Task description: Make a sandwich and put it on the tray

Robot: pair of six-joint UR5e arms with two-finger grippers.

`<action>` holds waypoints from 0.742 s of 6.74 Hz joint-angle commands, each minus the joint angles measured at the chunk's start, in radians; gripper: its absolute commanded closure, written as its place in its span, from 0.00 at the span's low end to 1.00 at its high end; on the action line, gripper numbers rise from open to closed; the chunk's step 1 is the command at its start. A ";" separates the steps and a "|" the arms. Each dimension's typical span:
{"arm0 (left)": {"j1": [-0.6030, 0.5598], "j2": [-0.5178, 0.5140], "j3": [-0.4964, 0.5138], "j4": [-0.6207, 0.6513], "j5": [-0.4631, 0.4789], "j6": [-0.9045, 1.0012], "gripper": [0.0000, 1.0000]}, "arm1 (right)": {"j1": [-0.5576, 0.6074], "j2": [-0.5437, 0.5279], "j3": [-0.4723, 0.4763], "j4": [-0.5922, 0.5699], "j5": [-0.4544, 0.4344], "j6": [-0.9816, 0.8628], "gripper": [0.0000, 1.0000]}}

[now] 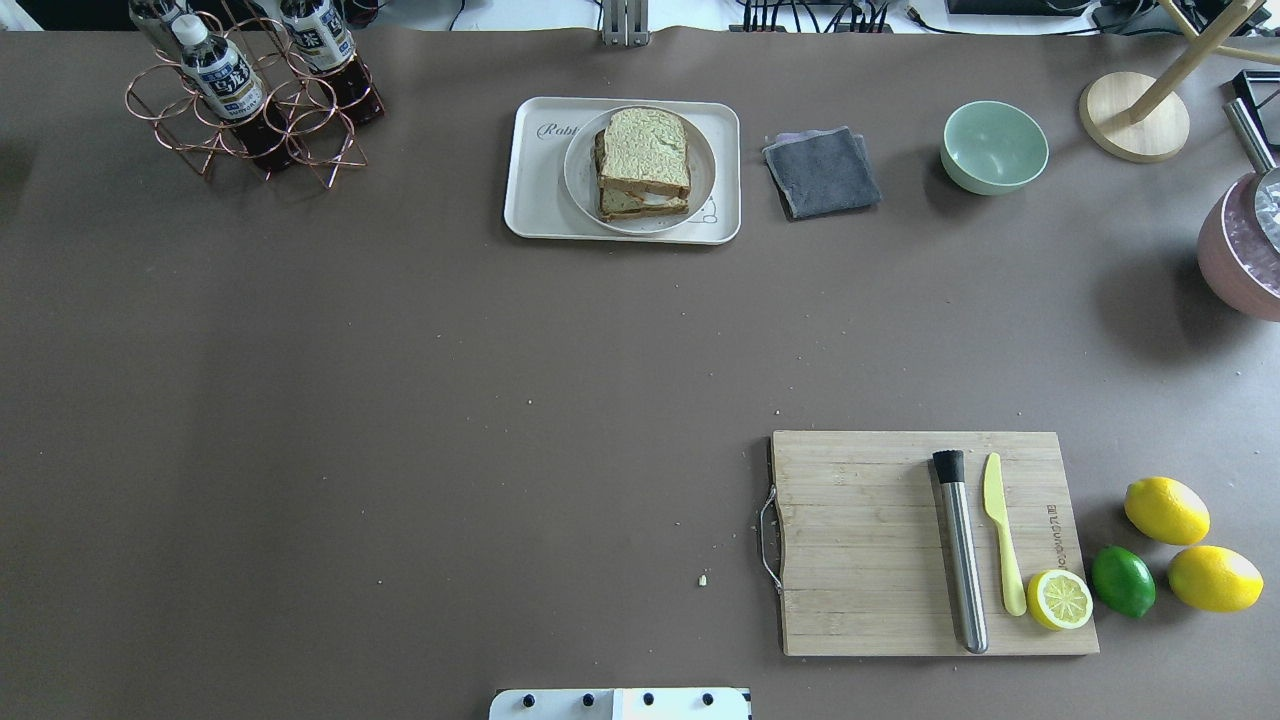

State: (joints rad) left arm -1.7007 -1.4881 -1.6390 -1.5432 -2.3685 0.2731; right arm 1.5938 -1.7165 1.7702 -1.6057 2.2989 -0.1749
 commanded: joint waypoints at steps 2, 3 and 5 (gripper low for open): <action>0.006 0.000 0.004 0.000 0.000 0.000 0.02 | 0.000 -0.003 0.000 0.001 0.000 0.000 0.00; 0.007 0.002 0.005 0.000 0.000 0.000 0.02 | 0.000 -0.006 0.000 0.001 0.000 0.000 0.00; 0.007 0.002 0.005 0.000 0.000 0.000 0.02 | 0.000 -0.006 0.002 0.001 0.000 0.000 0.00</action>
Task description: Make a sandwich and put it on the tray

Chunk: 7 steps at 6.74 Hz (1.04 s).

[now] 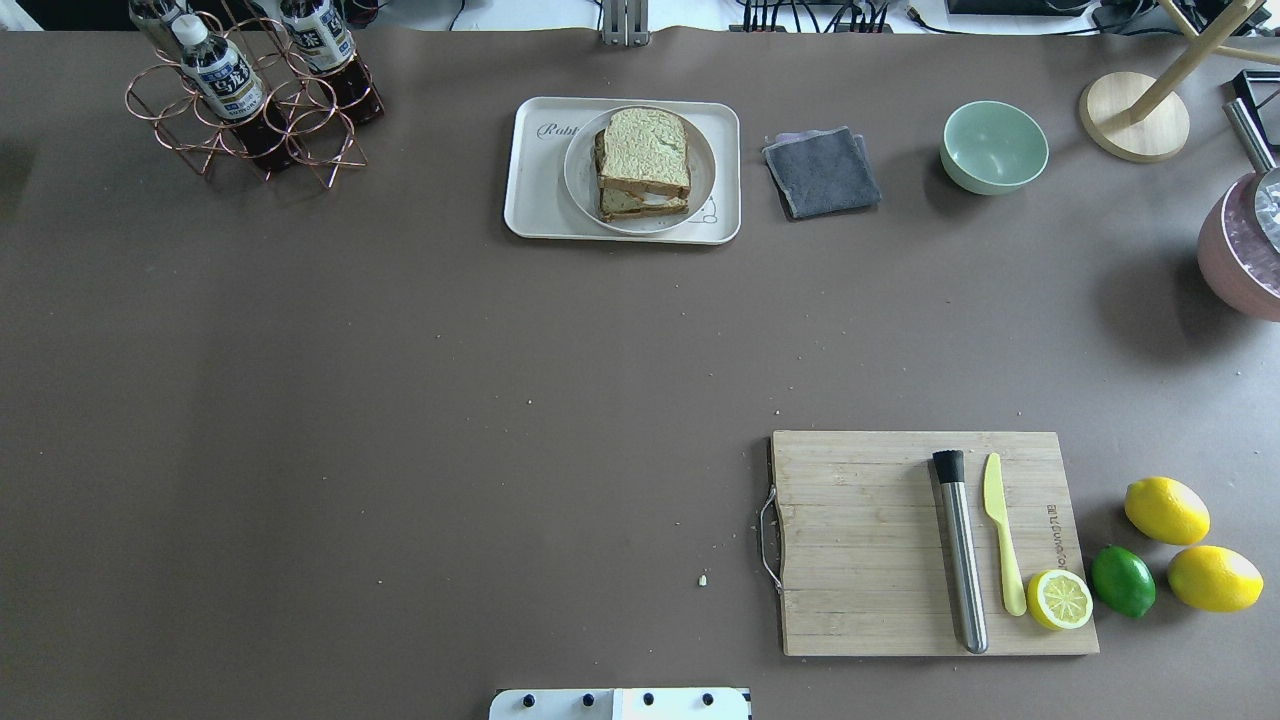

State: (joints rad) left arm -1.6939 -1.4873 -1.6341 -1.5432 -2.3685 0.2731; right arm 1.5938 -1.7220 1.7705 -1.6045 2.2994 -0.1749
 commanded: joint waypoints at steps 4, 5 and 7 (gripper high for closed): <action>0.008 0.001 0.003 0.000 0.000 0.000 0.02 | 0.000 -0.001 0.001 0.000 0.000 -0.002 0.00; 0.010 0.001 0.003 0.000 -0.002 0.000 0.02 | -0.002 -0.001 0.001 0.000 0.000 -0.002 0.00; 0.010 0.005 0.003 0.000 -0.002 0.000 0.02 | 0.000 -0.001 0.001 0.000 0.000 -0.002 0.00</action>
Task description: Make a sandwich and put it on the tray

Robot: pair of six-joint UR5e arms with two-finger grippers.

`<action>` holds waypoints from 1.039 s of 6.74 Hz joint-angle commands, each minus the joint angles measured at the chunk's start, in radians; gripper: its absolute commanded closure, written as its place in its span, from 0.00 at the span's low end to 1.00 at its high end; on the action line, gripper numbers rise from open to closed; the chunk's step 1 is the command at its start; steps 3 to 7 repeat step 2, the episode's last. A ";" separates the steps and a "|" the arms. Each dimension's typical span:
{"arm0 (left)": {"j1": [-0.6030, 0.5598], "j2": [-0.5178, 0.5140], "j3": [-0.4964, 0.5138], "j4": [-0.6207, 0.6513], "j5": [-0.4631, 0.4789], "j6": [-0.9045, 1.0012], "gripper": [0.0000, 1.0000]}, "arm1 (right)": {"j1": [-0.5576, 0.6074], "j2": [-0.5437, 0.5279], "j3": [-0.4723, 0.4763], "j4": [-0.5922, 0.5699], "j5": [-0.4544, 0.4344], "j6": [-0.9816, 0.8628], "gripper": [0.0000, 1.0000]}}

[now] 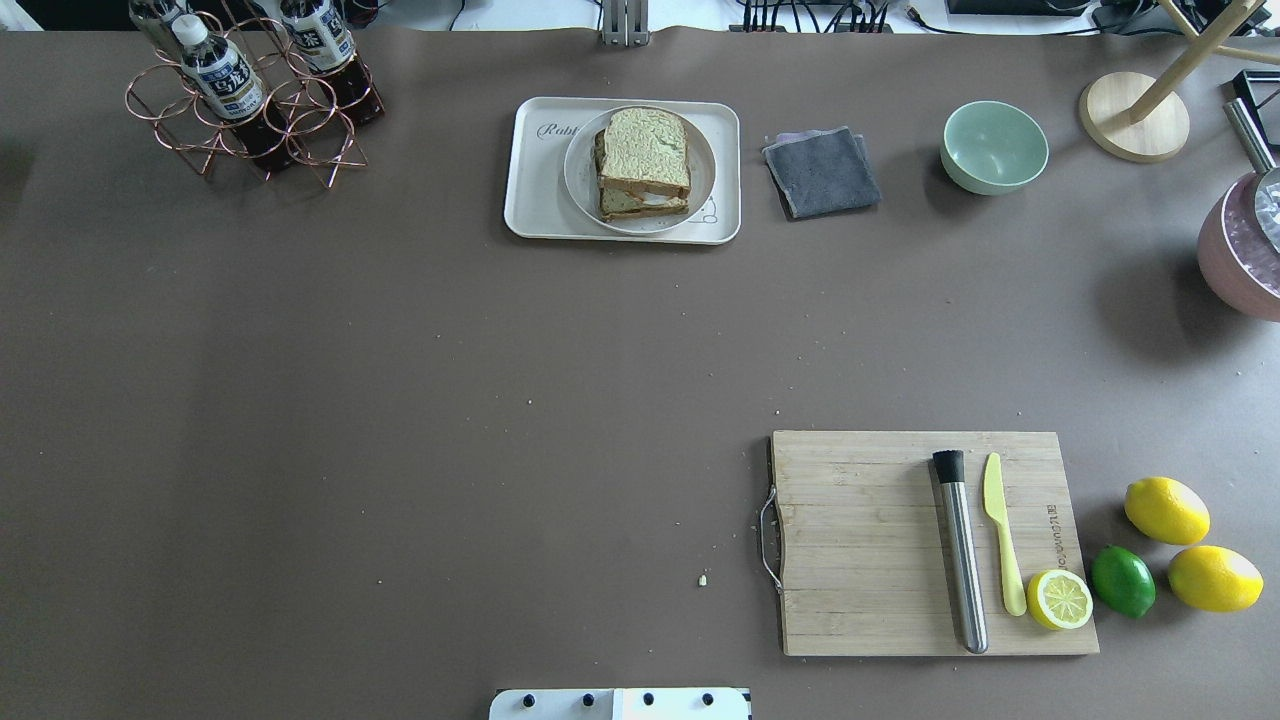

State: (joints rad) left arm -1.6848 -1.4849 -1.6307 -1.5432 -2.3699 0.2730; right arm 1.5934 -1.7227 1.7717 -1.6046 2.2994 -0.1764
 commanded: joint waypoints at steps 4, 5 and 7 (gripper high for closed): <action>0.004 0.003 -0.001 0.000 0.000 0.000 0.02 | 0.000 0.000 0.002 0.000 0.000 0.000 0.00; 0.004 0.003 -0.001 0.000 0.000 0.000 0.02 | 0.000 0.000 0.002 0.000 0.000 0.000 0.00; 0.004 0.003 -0.001 0.000 0.000 0.000 0.02 | 0.000 0.000 0.002 0.000 0.000 0.000 0.00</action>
